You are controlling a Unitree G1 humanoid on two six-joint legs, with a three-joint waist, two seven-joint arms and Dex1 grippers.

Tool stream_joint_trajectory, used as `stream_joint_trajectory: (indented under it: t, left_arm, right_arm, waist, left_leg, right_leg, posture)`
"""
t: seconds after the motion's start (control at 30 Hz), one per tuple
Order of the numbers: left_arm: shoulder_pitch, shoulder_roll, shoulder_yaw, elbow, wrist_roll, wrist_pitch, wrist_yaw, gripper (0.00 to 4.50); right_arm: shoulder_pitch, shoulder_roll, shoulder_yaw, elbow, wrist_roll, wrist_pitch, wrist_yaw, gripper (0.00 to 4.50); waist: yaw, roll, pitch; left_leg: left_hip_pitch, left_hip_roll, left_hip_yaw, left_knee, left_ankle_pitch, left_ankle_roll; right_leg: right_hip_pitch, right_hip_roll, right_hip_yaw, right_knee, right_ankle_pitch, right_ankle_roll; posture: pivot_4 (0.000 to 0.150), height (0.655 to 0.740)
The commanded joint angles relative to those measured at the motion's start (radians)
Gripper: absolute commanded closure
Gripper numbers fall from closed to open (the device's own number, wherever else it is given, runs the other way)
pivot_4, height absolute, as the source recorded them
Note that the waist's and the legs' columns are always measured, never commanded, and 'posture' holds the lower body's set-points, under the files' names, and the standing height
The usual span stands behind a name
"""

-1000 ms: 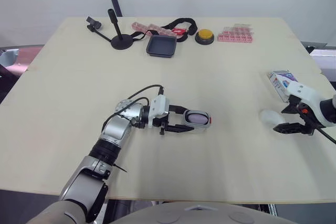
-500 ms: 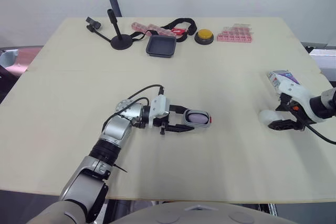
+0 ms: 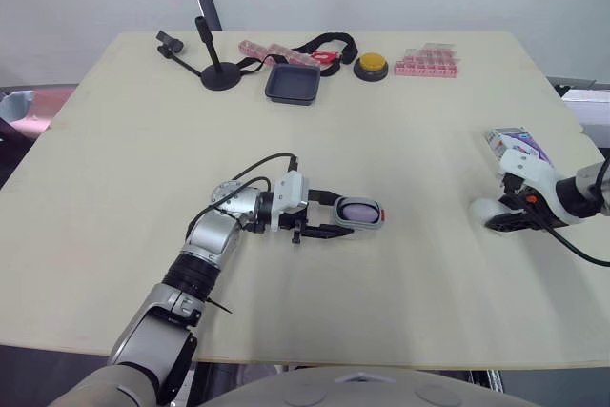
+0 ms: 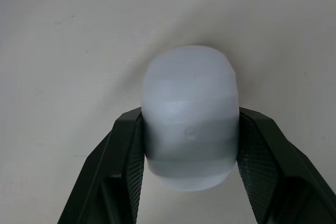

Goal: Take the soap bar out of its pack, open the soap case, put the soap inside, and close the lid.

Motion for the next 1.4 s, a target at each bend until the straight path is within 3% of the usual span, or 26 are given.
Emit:
stream_joint_trajectory:
  t: [0.03,0.37,0.63,1.4]
  left_arm:
    - [-0.006,-0.002,0.0,-0.013,0.0,-0.005,0.011,2.63]
    - [-0.051,-0.038,0.012,0.064,0.012,-0.008,0.064,2.63]
    - [-0.06,-0.069,0.011,0.101,0.032,-0.004,0.113,2.63]
    - [-0.052,-0.079,0.005,0.094,0.047,-0.01,0.15,2.63]
  right_arm:
    - [-0.059,-0.024,-0.051,-0.122,0.031,-0.001,0.043,2.52]
    - [-0.43,0.08,0.081,-0.468,0.151,0.273,0.115,2.52]
    - [-0.67,0.232,0.26,-0.502,0.155,0.443,0.055,2.52]
    - [-0.73,0.295,0.441,-0.436,0.132,0.417,0.041,2.52]
  waist:
    - [-0.002,0.0,0.0]
    - [-0.009,0.001,0.0]
    - [-0.009,0.001,0.0]
    - [-0.007,0.001,0.0]
  left_leg:
    - [0.0,0.0,0.0,0.0,0.0,0.0]
    - [0.003,0.0,0.0,0.002,0.0,0.0]
    - [0.002,0.0,0.002,0.002,0.0,0.0]
    - [0.003,-0.001,0.004,0.003,0.0,0.0]
  right_leg:
    - [0.0,0.0,0.0,0.0,0.0,0.0]
    - [-0.007,0.0,0.0,0.014,0.0,0.0]
    - [-0.01,-0.001,0.001,0.016,0.0,0.0]
    - [-0.012,-0.001,0.002,0.02,0.0,0.0]
  posture:
    - [0.15,0.74]
    - [0.15,0.74]
    - [0.15,0.74]
    - [0.15,0.74]
